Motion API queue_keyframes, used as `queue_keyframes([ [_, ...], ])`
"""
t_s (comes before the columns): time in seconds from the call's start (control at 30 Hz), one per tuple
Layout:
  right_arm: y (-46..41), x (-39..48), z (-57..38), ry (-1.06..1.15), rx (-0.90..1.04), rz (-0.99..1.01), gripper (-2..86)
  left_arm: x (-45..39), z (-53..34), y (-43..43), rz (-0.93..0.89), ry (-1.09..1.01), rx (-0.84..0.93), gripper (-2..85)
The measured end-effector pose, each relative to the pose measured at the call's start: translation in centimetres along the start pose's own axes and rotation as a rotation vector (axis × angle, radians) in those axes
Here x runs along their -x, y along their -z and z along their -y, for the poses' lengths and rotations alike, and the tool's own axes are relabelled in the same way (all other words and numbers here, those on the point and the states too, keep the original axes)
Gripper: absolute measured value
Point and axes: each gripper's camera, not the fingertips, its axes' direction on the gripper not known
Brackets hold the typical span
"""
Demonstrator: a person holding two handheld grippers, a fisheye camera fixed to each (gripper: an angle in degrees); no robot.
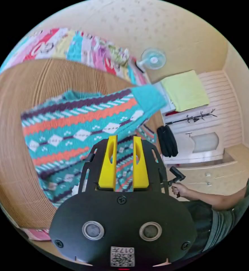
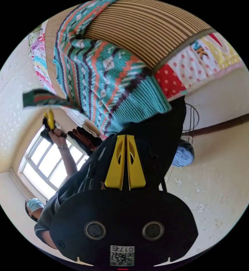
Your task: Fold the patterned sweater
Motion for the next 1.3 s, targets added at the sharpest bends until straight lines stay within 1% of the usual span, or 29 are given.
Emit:
queue_keyframes([
  [0.07,1.0,-0.2,0.9,0.035,-0.002,0.064,0.5,1.3,-1.4,-4.1,-0.010,0.091,0.086,9.4],
  [0.13,2.4,-1.0,1.9,0.085,-0.008,0.173,0.7,3.3,-4.6,-9.0,0.037,0.227,0.243,9.3],
  [0.17,2.7,-1.4,2.1,0.091,-0.010,0.201,0.8,3.8,-5.6,-10.1,0.052,0.252,0.284,9.3],
  [0.23,4.3,-3.5,3.0,0.095,-0.037,0.324,1.3,5.2,-9.8,-13.8,0.142,0.306,0.460,7.5],
  [0.27,4.7,-4.1,3.2,0.089,-0.052,0.360,1.5,5.6,-10.9,-14.5,0.182,0.325,0.506,6.5],
  [0.3,5.6,-5.6,3.5,0.071,-0.096,0.451,2.1,6.1,-12.9,-15.5,0.233,0.333,0.555,4.2],
  [0.33,6.6,-7.2,3.9,0.053,-0.160,0.567,2.9,6.5,-13.9,-15.3,0.199,0.356,0.520,1.5],
  [0.37,7.1,-8.0,4.1,0.043,-0.196,0.628,3.5,7.1,-14.1,-15.1,0.163,0.394,0.502,1.1],
  [0.43,9.2,-11.2,5.3,0.005,-0.354,0.883,7.2,9.5,-14.4,-15.0,0.060,0.559,0.480,0.1],
  [0.47,9.7,-11.8,5.7,-0.006,-0.391,0.940,8.3,9.8,-14.5,-15.1,0.046,0.576,0.475,-0.1],
  [0.5,10.9,-12.9,6.5,-0.030,-0.469,1.028,9.9,10.1,-14.4,-15.3,0.034,0.588,0.476,-0.3],
  [0.53,12.1,-13.5,7.2,-0.054,-0.541,1.075,11.2,10.3,-14.2,-15.8,0.037,0.589,0.488,-0.4],
  [0.6,13.8,-13.8,8.3,-0.099,-0.613,1.088,12.6,10.3,-13.7,-16.6,0.062,0.586,0.510,-0.5],
  [0.67,15.2,-13.4,9.6,-0.162,-0.645,1.059,14.0,10.0,-13.1,-17.4,0.104,0.573,0.539,-0.5],
  [0.77,17.2,-12.4,11.7,-0.259,-0.656,0.944,15.4,9.4,-12.2,-18.7,0.181,0.548,0.583,-0.5],
  [0.83,18.2,-12.2,12.7,-0.298,-0.694,0.892,14.9,9.4,-11.9,-19.3,0.208,0.574,0.595,-0.5],
  [0.97,18.4,-12.5,12.9,-0.343,-0.788,0.936,10.7,10.2,-12.8,-19.4,0.177,0.678,0.550,-0.5],
  [1.0,18.3,-12.3,12.8,-0.323,-0.824,0.961,7.2,10.5,-13.3,-19.2,0.156,0.707,0.521,-0.6],
  [1.07,18.1,-11.0,13.0,-0.159,-0.898,1.080,5.0,10.9,-14.3,-19.0,0.123,0.741,0.474,-0.6],
  [1.1,17.7,-9.6,13.4,-0.031,-0.917,1.185,4.4,11.1,-15.0,-18.7,0.099,0.765,0.440,-0.7],
  [1.13,17.1,-7.3,14.0,0.106,-0.893,1.274,3.9,11.2,-15.8,-18.5,0.071,0.790,0.404,-0.7],
  [1.17,16.8,-5.9,14.3,0.174,-0.862,1.301,3.7,11.3,-16.2,-18.4,0.054,0.803,0.385,-0.8],
  [1.2,16.1,-2.5,14.5,0.301,-0.777,1.306,3.5,11.4,-17.0,-18.1,0.014,0.826,0.351,-0.9],
  [1.23,15.0,1.6,14.2,0.427,-0.671,1.242,3.3,11.6,-17.9,-18.0,-0.021,0.854,0.338,-0.9],
  [1.27,14.3,3.9,13.8,0.487,-0.612,1.194,3.5,11.6,-18.3,-18.0,-0.038,0.866,0.338,-0.9],
  [1.3,12.2,8.5,12.7,0.604,-0.493,1.085,3.7,11.7,-19.1,-18.0,-0.060,0.885,0.343,-0.9],
])
